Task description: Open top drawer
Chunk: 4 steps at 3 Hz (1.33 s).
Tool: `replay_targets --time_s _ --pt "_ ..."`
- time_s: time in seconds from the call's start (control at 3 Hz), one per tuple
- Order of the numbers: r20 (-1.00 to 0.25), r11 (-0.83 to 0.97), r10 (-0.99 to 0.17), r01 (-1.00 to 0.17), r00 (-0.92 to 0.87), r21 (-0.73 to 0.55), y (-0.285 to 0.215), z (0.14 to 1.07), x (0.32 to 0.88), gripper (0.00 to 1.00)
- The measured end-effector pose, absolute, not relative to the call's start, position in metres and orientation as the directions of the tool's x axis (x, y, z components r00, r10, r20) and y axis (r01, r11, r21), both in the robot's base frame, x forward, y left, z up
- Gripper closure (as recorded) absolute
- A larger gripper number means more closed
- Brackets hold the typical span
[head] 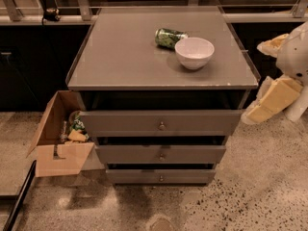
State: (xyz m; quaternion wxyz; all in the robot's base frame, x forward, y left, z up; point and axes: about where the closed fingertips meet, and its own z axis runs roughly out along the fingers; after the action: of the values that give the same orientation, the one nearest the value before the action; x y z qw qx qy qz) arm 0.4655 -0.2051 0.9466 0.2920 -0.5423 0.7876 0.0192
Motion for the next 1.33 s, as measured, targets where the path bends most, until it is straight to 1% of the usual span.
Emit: replay_targets --time_s 0.33,0.67,1.33 --pt "-0.488 0.283 -0.862 -0.929 -0.137 -0.239 -0.187 0.934 0.473 0.00" --pt "-0.488 0.283 -0.862 -0.929 -0.137 -0.239 -0.187 0.934 0.473 0.00" --pt "-0.541 0.337 -0.825 -0.911 -0.163 -0.239 -0.183 0.897 0.489 0.00"
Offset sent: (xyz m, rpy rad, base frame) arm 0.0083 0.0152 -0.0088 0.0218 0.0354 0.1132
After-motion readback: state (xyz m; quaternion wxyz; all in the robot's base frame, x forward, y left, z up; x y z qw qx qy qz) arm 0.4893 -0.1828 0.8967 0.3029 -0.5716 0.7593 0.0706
